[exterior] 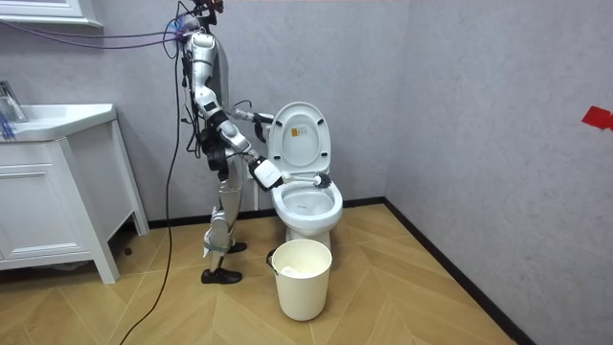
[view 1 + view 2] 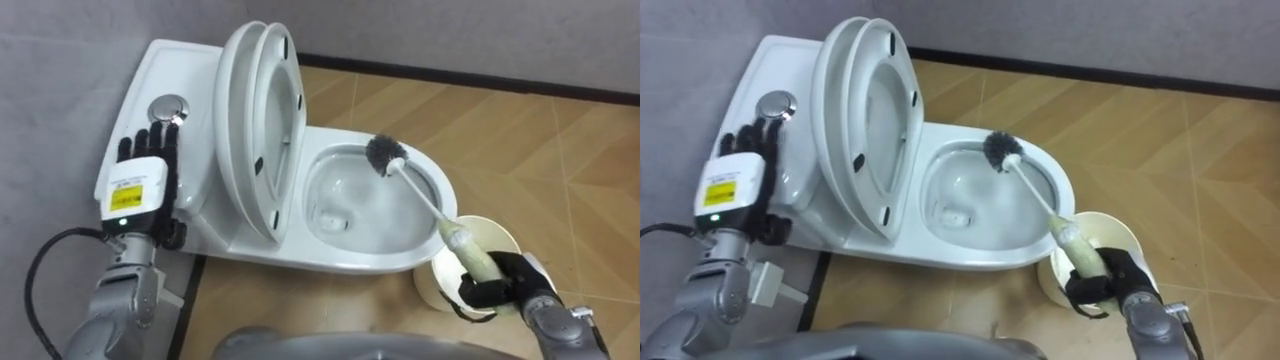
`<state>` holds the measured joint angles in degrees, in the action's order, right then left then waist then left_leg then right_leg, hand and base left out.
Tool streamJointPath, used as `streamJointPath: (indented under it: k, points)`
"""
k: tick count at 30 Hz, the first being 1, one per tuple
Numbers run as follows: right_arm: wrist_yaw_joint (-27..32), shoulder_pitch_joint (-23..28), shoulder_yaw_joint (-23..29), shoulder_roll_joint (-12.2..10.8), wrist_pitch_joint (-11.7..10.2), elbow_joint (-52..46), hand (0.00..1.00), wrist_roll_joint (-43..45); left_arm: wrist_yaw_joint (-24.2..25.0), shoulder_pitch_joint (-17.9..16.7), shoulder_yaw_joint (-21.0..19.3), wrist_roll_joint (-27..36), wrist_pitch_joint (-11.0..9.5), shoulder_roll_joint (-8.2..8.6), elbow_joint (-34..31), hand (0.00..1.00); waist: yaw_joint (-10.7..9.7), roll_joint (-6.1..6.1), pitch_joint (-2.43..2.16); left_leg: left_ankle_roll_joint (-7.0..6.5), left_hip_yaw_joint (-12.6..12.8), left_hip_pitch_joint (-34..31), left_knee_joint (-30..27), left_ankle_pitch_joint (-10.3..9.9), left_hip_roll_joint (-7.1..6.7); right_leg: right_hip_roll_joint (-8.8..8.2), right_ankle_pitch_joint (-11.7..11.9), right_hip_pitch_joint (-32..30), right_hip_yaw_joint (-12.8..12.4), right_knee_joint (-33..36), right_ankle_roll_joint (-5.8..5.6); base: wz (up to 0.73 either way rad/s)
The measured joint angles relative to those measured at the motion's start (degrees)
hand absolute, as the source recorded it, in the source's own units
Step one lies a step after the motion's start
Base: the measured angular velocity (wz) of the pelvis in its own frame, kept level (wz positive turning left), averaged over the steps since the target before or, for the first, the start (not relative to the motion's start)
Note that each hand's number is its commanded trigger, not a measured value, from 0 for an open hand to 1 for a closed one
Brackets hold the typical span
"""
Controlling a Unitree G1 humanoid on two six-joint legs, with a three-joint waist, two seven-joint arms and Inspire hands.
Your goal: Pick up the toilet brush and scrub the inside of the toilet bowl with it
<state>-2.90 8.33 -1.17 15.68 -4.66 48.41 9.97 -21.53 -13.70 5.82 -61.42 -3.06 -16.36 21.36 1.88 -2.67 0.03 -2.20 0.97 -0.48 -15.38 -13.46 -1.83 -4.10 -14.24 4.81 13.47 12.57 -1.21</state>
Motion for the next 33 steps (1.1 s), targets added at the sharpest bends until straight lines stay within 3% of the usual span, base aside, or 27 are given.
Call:
streamJointPath:
  k: [4,9,12,17,23,28,33]
  points:
    - [-1.87,-1.41,-0.47,0.06,0.17,-0.03,1.0,0.8,2.66,0.53,2.78,0.04,0.24,-0.01,0.15,0.0,-0.73,0.05,-0.02,0.0,0.24,-0.38,-0.1,0.0,0.09,0.04,0.04,-0.54,-0.39,0.13,0.06,-0.03]
    - [-2.55,-2.22,-0.46,0.14,1.2,0.05,1.0,2.74,4.83,0.69,3.15,0.04,1.32,-0.01,0.78,0.0,-1.49,0.68,-0.32,-0.07,0.5,-0.78,-0.2,0.06,0.05,0.06,0.16,-0.91,-0.62,0.19,0.14,-0.01]
    - [-2.6,-2.63,-0.46,0.32,1.65,0.37,1.0,2.8,4.6,2.19,3.33,0.05,1.16,-0.01,3.3,0.0,-1.4,0.69,-0.11,-0.04,0.63,-0.45,-0.04,0.17,0.06,0.1,0.16,-0.79,-0.79,0.27,0.14,0.0]
    - [-1.35,-4.02,-0.44,0.54,1.71,1.05,1.0,3.4,3.75,7.54,3.33,0.05,0.14,-0.01,10.11,0.0,-1.39,1.18,0.34,0.08,0.72,-1.24,-0.04,0.96,0.02,0.17,0.38,-2.03,-0.73,1.23,0.52,0.0]
    - [1.37,-7.95,-2.95,1.97,1.73,4.74,1.0,3.99,1.35,12.05,3.25,1.99,-0.45,-0.27,13.15,0.0,-0.6,1.08,0.35,0.09,1.38,-6.69,-1.86,1.87,0.26,0.09,0.42,-8.47,-1.97,4.42,0.89,-0.07]
    - [2.99,-13.21,-6.06,2.08,2.3,9.12,1.0,7.69,-4.57,19.83,3.24,2.49,-3.27,-0.35,20.72,0.0,0.44,0.3,0.93,-0.04,1.32,-12.81,-4.18,2.85,0.21,-0.55,0.41,-15.11,-1.72,8.95,1.36,0.02]
    - [3.25,-16.64,-8.89,2.73,2.23,11.16,1.0,9.32,-8.36,24.26,3.3,2.45,-5.33,-1.15,23.04,0.0,1.5,-0.67,1.58,-0.07,0.44,-18.59,-6.75,3.03,0.29,-0.73,0.48,-20.15,-0.97,10.89,1.78,0.07]
